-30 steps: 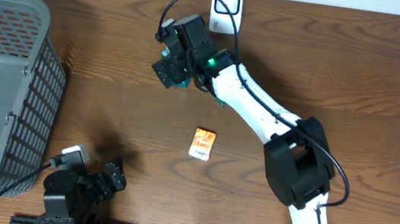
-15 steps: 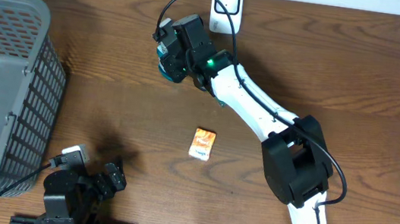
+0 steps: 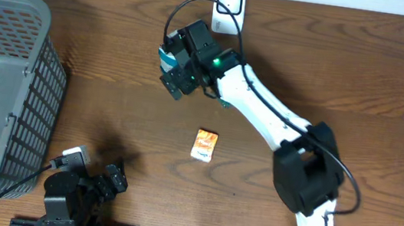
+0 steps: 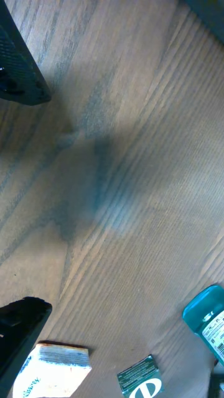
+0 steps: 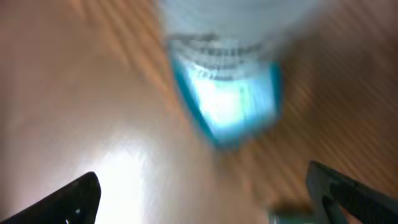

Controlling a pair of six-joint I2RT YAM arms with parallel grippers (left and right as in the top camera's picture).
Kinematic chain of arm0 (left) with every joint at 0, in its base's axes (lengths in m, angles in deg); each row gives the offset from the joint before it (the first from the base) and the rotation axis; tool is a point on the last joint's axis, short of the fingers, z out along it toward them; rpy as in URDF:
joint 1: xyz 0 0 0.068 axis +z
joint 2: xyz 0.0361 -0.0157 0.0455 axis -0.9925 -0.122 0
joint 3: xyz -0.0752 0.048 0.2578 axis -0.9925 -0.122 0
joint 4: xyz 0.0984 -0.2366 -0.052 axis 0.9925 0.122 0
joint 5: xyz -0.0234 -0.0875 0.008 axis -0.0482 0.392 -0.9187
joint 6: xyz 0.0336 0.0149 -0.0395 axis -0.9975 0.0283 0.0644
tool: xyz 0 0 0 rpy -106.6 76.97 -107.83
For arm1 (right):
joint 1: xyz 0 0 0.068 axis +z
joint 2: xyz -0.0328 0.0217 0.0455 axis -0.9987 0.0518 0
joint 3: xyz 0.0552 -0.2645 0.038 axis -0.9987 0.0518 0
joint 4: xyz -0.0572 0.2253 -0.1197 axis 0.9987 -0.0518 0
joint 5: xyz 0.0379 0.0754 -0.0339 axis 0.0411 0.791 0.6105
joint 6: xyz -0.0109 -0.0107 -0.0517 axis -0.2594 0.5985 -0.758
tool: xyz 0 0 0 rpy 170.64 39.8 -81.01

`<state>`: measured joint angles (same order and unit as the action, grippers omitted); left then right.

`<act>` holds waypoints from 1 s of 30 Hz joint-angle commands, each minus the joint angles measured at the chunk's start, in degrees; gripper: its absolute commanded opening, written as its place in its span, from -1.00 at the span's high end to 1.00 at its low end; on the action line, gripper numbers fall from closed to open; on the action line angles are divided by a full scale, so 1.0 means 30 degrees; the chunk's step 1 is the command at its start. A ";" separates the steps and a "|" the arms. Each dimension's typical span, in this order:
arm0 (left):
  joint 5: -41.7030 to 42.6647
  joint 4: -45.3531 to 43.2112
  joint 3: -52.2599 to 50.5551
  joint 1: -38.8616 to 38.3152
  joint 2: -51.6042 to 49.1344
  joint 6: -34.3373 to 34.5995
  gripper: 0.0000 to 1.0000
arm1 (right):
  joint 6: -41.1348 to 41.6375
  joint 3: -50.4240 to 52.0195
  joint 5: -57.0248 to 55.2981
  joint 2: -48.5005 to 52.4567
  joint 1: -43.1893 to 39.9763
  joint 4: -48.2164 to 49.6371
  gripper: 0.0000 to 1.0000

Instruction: Scan the item barcode

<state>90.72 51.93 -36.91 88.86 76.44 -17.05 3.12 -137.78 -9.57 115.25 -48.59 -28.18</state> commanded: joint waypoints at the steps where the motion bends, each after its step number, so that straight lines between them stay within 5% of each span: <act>1: -0.0175 0.0627 -0.0255 -0.0073 0.0051 -0.0044 -0.95 | 0.0204 -0.0160 0.0044 -0.3526 -0.0102 -0.1858 -0.99; 9: -0.0175 0.0627 -0.0255 -0.0073 0.0051 -0.0044 -0.96 | 0.0335 0.3490 -0.0160 -0.8131 0.0197 -0.1392 -0.99; 18: -0.0175 0.0627 -0.0255 -0.0073 0.0051 -0.0044 -0.96 | 0.1348 1.5263 0.1559 -1.1548 0.0219 1.2480 -0.99; 24: -0.0175 0.0627 -0.0255 -0.0073 0.0051 -0.0044 -0.95 | 0.1348 1.4469 0.1676 -0.8327 0.0204 1.6203 -0.98; 30: -0.0175 0.0627 -0.0255 -0.0073 0.0051 -0.0044 -0.96 | 0.1348 0.9617 0.1676 -0.3971 -0.0160 1.5540 -0.99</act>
<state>90.72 51.93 -36.88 88.86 76.44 -17.05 6.59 -101.59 -4.98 98.57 -48.24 20.17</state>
